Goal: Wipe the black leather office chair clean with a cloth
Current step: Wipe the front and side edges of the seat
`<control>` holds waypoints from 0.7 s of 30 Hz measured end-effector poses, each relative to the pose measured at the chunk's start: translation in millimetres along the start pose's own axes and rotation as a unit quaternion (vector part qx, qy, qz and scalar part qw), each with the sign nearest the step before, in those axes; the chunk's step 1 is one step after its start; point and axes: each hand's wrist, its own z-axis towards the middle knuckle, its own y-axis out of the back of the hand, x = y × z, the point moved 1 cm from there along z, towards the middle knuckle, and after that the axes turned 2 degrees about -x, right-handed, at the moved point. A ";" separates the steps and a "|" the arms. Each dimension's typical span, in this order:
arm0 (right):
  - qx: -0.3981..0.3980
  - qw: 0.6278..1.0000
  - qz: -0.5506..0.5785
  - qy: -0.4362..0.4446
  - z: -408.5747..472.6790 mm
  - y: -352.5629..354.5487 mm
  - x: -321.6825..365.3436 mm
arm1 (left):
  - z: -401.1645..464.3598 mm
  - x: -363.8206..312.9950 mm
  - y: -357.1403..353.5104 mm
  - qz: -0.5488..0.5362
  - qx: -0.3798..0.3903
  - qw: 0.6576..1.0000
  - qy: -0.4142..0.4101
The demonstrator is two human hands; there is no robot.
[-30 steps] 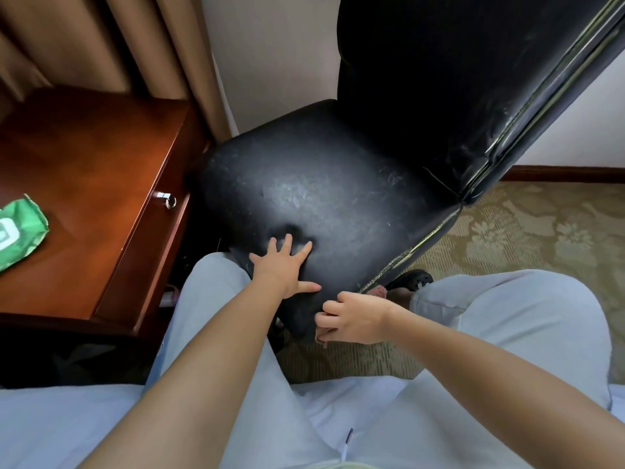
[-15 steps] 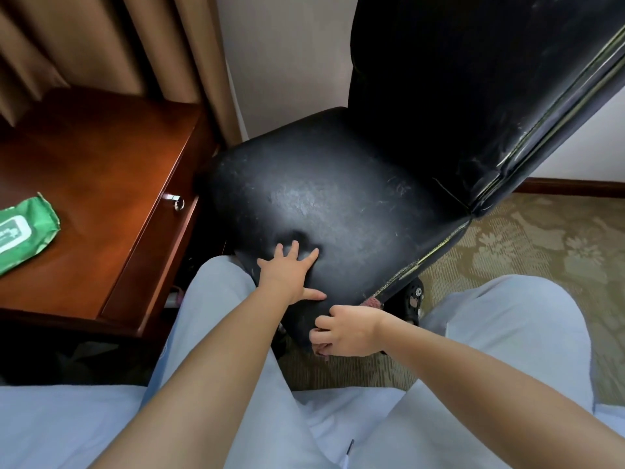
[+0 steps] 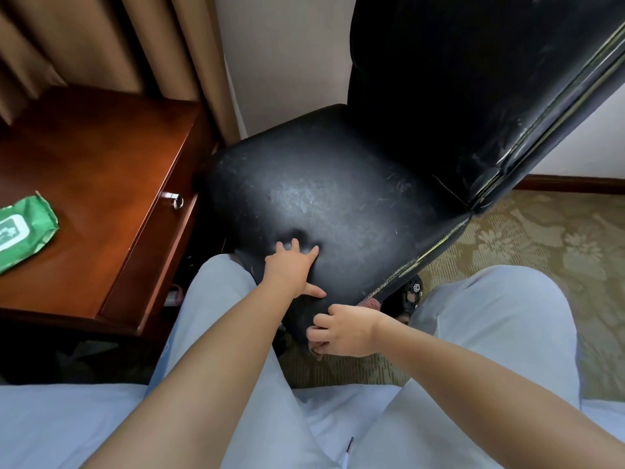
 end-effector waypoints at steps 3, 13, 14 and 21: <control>-0.002 1.000 -0.006 -0.013 -7.3 4.3 -4.4 | -0.3 -0.1 -1.5 -0.009 -0.001 1.000 -0.002; 0.022 0.998 0.011 -0.062 -17.4 10.4 2.2 | -2.2 0.6 -2.5 -0.011 -0.003 1.000 -0.002; 0.035 0.998 0.005 -0.058 -13.4 10.6 3.1 | -2.2 0.4 -2.2 -0.013 -0.005 1.000 -0.001; 0.026 0.995 0.002 -0.091 -39.9 20.4 -19.1 | -5.0 0.6 -4.0 -0.025 -0.003 1.000 0.005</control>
